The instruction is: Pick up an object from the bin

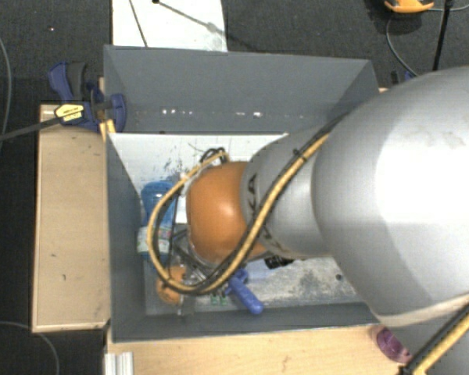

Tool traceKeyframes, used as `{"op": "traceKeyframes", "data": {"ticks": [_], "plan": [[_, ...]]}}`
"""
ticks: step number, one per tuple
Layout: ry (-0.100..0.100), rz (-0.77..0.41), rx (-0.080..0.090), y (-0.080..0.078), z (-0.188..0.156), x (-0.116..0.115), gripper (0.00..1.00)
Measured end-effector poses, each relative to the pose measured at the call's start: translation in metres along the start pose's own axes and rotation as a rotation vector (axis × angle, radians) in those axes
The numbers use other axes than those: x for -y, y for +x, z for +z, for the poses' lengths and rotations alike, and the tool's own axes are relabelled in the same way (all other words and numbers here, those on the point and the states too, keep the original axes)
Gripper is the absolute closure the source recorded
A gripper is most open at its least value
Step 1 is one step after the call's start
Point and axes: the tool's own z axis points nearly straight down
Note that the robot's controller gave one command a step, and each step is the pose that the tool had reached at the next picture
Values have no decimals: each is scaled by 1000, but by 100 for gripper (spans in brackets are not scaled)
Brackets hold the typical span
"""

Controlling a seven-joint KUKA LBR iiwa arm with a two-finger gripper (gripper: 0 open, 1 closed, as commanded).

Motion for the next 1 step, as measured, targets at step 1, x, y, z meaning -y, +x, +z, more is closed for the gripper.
{"op": "traceKeyframes", "data": {"ticks": [1], "plan": [[0, 1, 0, 0, 0, 0, 100]]}}
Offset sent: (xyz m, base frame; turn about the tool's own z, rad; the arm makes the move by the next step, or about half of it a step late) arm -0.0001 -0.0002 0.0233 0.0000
